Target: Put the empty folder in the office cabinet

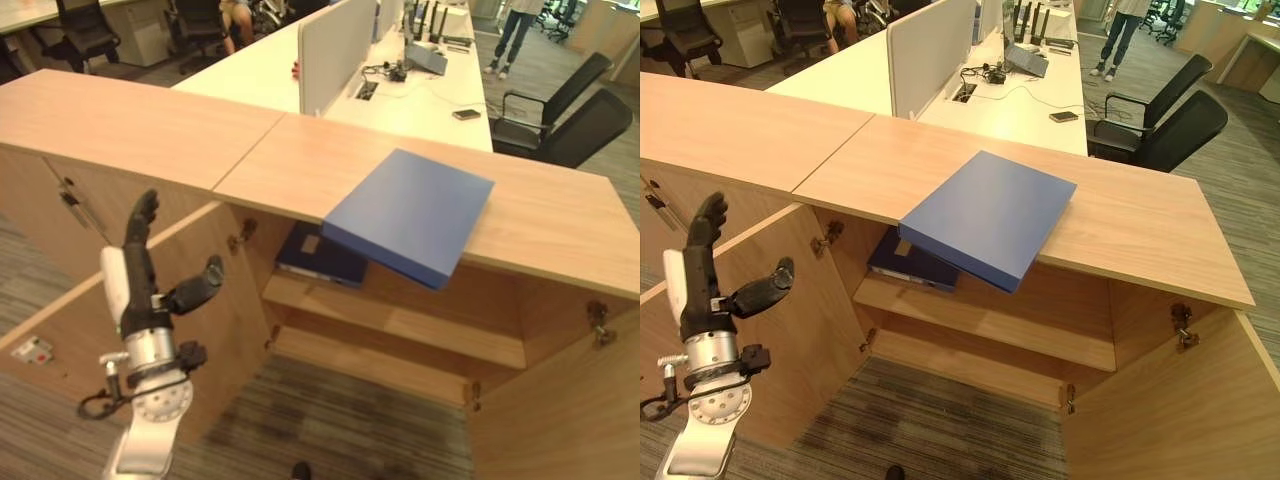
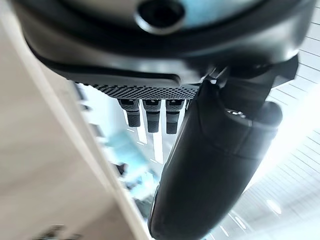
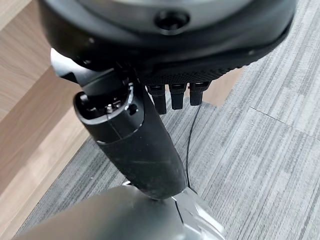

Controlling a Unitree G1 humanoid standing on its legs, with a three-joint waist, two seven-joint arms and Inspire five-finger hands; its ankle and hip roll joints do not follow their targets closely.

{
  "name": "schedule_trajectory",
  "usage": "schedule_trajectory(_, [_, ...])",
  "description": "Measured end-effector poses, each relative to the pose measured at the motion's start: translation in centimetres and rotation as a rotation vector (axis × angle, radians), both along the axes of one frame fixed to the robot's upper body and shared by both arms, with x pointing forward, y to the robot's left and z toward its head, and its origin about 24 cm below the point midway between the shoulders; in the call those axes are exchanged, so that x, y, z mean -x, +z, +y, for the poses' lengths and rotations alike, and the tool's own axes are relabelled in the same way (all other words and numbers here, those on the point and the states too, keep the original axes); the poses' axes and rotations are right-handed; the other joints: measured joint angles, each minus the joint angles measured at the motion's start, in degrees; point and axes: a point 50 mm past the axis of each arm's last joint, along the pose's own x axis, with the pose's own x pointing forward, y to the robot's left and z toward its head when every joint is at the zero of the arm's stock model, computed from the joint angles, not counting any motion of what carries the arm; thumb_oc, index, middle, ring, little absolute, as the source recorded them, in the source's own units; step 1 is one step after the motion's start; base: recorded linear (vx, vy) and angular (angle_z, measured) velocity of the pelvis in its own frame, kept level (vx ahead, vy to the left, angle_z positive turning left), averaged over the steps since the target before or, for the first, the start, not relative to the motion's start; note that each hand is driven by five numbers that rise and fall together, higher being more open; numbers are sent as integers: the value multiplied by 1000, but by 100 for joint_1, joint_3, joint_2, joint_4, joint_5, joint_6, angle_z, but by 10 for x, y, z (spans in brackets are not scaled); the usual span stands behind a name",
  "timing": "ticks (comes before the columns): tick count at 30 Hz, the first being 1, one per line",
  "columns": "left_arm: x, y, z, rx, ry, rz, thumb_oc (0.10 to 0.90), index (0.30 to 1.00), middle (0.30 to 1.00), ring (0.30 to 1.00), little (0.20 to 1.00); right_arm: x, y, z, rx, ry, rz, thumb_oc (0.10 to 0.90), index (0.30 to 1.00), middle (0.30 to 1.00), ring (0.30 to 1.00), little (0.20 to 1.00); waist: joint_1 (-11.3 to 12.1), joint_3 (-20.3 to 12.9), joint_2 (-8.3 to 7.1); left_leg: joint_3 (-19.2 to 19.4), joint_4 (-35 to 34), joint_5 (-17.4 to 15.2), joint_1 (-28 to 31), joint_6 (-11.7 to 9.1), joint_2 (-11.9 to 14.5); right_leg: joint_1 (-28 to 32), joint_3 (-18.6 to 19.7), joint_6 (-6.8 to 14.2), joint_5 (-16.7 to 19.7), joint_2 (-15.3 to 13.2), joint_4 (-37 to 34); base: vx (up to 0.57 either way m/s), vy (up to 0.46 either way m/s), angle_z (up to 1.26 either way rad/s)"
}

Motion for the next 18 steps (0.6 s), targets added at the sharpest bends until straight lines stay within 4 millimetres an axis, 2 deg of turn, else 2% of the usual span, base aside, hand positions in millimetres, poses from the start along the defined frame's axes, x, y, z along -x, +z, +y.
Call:
schedule_trajectory(3, [-1, 11, -11, -120, -56, -36, 800, 900, 900, 900, 900, -1, 0, 0, 14, 19, 4, 800, 900, 900, 900, 900, -47, -9, 23, 16, -1, -21, 69, -19, 1, 60, 21, -4, -12, 2, 0, 19, -4, -3])
schedule_trajectory(10, [2, 29, -23, -308, -162, -84, 800, 900, 900, 900, 900, 1, 0, -4, 31, 29, 13, 800, 900, 900, 900, 900, -133, -144, 142, 19, -22, -68, 72, -68, 6, 60, 34, -9, -11, 3, 0, 0, 0, 0])
schedule_trajectory(12, [5, 34, -36, -430, -284, -67, 800, 900, 900, 900, 900, 7, 0, -6, 37, 38, 28, 800, 900, 900, 900, 900, -141, -320, 196, 27, -22, -72, 71, -68, 4, 56, 43, 12, -25, 2, 0, 0, 0, 0])
schedule_trajectory(15, [11, 35, -52, -492, -406, -73, 800, 900, 900, 900, 900, 7, 0, -8, 40, 49, 34, 800, 900, 900, 900, 900, -150, -388, 234, 46, -23, -70, 79, -71, 8, 49, 67, 12, -24, 5, 0, 1, 3, -3])
schedule_trajectory(18, [16, 39, -60, -536, -476, -83, 800, 900, 900, 900, 900, 7, 0, -8, 38, 62, 36, 800, 900, 900, 900, 900, -155, -413, 244, 109, -23, -68, 89, -76, 30, 30, 133, -5, -10, 25, 0, 7, 3, -11])
